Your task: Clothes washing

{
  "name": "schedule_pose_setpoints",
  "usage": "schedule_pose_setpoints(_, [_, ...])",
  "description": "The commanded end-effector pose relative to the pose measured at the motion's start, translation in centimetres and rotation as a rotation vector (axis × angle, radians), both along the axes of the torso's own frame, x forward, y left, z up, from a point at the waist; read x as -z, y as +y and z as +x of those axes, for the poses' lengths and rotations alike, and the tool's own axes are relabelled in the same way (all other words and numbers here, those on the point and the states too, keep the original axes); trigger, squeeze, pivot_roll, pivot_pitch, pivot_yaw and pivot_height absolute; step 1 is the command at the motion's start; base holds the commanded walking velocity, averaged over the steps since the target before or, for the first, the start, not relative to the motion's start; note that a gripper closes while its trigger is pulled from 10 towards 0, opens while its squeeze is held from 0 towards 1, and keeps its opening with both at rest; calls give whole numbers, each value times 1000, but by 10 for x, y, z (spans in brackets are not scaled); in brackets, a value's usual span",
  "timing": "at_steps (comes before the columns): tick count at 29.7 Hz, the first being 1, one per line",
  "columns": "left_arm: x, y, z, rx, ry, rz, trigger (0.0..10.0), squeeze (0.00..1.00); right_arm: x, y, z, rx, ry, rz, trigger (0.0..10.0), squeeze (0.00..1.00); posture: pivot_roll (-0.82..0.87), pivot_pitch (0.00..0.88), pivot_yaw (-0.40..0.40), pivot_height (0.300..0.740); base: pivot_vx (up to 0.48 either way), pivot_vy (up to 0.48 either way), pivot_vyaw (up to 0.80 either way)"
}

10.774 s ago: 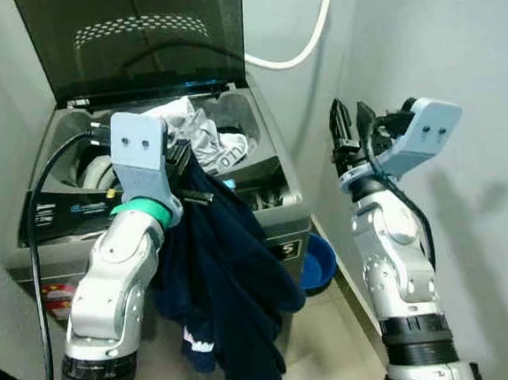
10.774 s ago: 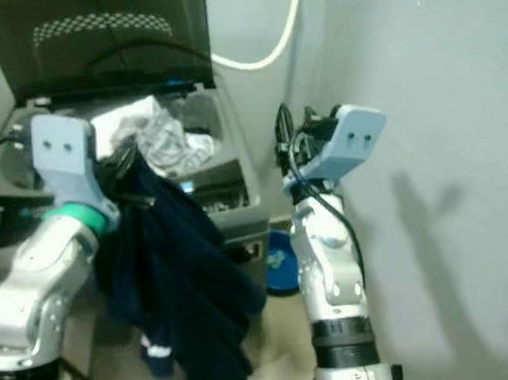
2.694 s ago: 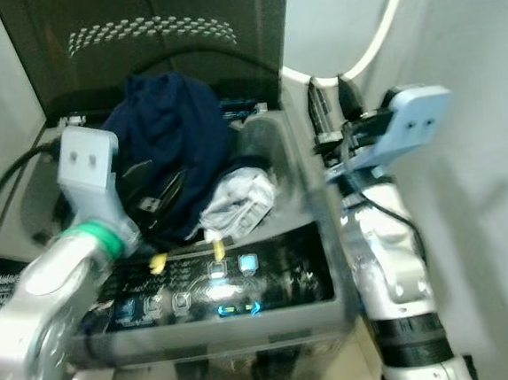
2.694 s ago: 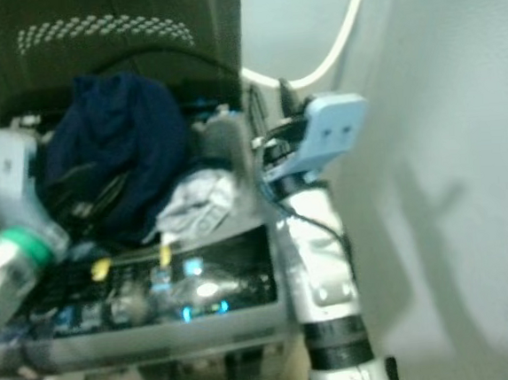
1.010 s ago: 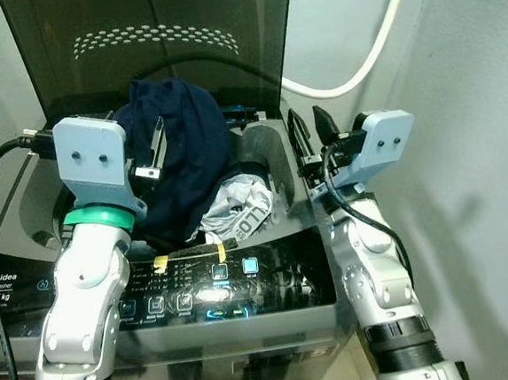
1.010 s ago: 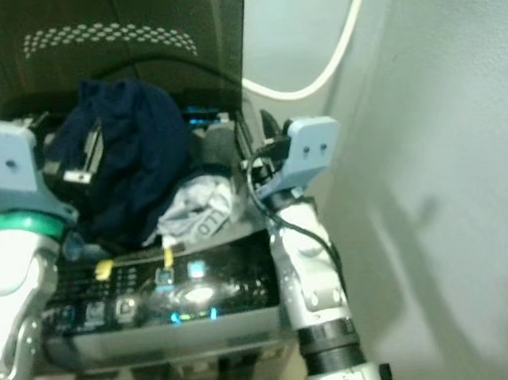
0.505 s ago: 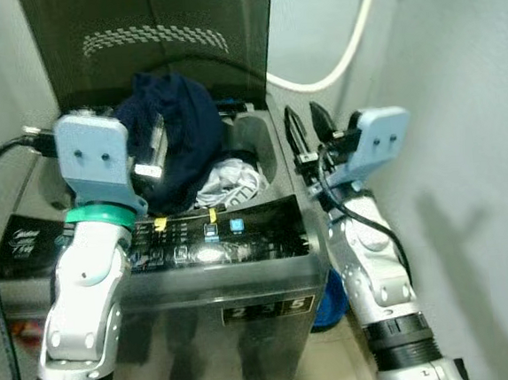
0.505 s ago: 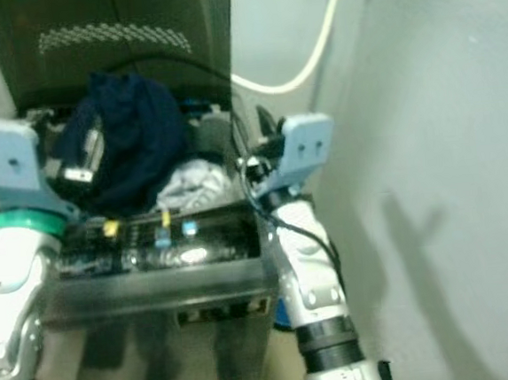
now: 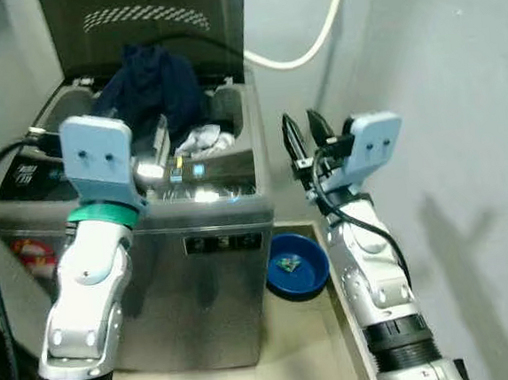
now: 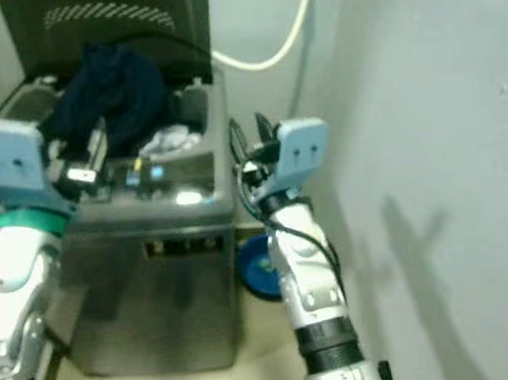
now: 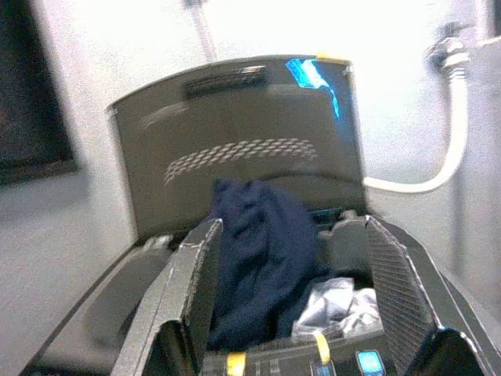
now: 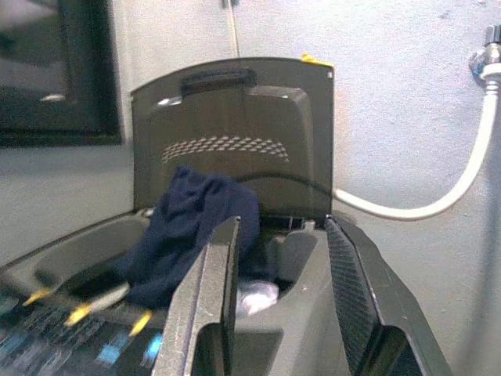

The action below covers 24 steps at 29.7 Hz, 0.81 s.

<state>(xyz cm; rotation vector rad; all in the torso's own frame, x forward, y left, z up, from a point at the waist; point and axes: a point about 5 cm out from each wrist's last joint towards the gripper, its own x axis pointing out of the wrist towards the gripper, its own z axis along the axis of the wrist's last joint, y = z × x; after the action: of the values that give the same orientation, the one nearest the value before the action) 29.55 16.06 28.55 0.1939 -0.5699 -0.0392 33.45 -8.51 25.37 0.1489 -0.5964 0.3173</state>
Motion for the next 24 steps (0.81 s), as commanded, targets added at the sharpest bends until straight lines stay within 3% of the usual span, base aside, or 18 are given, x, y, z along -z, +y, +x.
schedule_pose_setpoints(1, [-1, -3, -1, 6, -11, 17, 10000, 0, 0, -3, 1, 10, 1, -5, 10000, 0, 112, 0, -13, 740, -416, 0, 769])
schedule_pose_setpoints(6, [2, -4, 1, 13, 14, 10, 10000, 0, 3, -1, 1, 7, 7, -44, 10000, 0, 111, 0, -13, 740, 0, 0, 791])
schedule_pose_setpoints(10, [30, -13, 4, 103, 186, 2, 10000, 0, 13, 1, 1, 2, 33, -84, 10000, 0, 110, 0, -12, 740, 0, 0, 788])
schedule_pose_setpoints(14, [49, -15, 4, 133, 268, -38, 10000, 0, 27, 0, 2, 0, 72, -117, 10000, 0, 107, 0, -14, 740, 0, 0, 788])
schedule_pose_setpoints(17, [66, -16, 2, 153, 333, -57, 10000, 0, 44, -2, 2, 3, 119, -151, 10000, 0, 106, 0, -17, 740, 0, 0, 788])
schedule_pose_setpoints(18, [79, -16, 1, 154, 373, -42, 10000, 0, 60, -6, 0, 6, 166, -180, 10000, 0, 102, 0, -18, 740, 0, 0, 781])
schedule_pose_setpoints(24, [85, -16, 0, 155, 394, -40, 10000, 0, 71, -8, -2, 6, 201, -203, 10000, 0, 100, 0, -19, 740, 0, 0, 781])
